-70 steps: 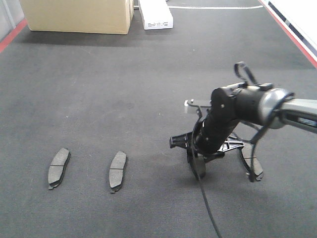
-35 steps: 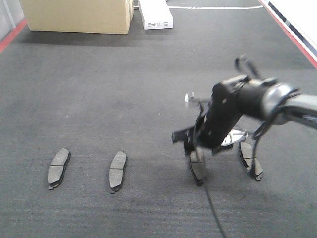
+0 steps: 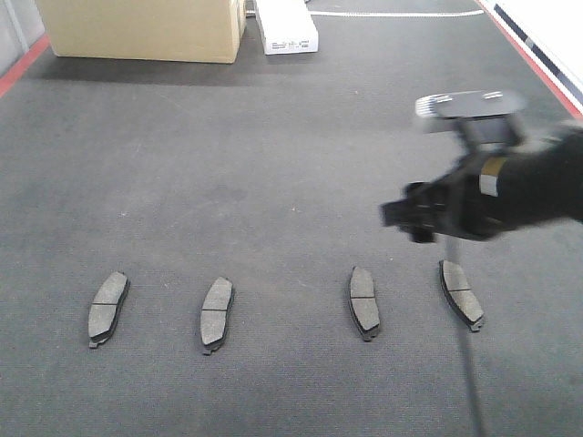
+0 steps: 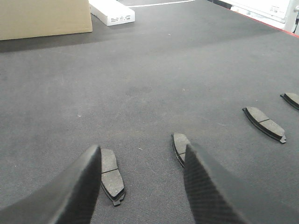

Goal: Move and align brake pads A on conveyor
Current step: 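Raise the open right gripper clear of the pads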

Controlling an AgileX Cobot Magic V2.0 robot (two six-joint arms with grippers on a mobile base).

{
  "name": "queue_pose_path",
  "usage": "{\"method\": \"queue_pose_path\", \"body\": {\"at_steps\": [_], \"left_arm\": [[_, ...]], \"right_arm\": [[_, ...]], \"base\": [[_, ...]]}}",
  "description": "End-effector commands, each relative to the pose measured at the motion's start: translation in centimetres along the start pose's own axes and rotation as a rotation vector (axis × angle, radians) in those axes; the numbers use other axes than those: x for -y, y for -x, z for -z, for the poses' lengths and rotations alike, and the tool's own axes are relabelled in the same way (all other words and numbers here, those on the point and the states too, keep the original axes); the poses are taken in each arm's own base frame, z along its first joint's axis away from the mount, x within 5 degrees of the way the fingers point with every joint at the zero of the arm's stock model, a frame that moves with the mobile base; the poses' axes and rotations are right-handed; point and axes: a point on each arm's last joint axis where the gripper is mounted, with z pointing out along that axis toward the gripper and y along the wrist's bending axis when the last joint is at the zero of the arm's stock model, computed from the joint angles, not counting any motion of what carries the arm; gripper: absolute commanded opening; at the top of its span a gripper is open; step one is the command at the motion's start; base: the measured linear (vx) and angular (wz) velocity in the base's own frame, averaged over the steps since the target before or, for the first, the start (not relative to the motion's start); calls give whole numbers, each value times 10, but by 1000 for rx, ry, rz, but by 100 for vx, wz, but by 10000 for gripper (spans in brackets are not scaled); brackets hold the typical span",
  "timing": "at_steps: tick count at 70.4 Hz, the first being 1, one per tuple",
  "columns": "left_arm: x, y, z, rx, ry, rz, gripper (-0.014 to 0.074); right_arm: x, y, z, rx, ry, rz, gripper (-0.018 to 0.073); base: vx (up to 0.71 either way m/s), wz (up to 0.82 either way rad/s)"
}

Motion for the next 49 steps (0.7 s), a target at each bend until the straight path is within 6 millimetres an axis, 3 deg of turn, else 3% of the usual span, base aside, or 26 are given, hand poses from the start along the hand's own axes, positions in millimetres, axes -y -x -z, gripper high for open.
{"method": "queue_pose_path", "body": {"at_steps": [1,25,36,49], "left_arm": [[3,13,2,78,-27,-1,376],[4,15,3,107,-39,-1,376],[4,15,3,107,-39,-1,376],[4,15,3,107,-39,-1,376]], "right_arm": [[6,-2,45,228,33,16,497],[25,-80,112,537,78,79,497],[33,-122,129,658,73,133,497],[40,-166,135,822,84,150,497]], "base": [[0,0],[0,0],[0,0],[0,0]]}}
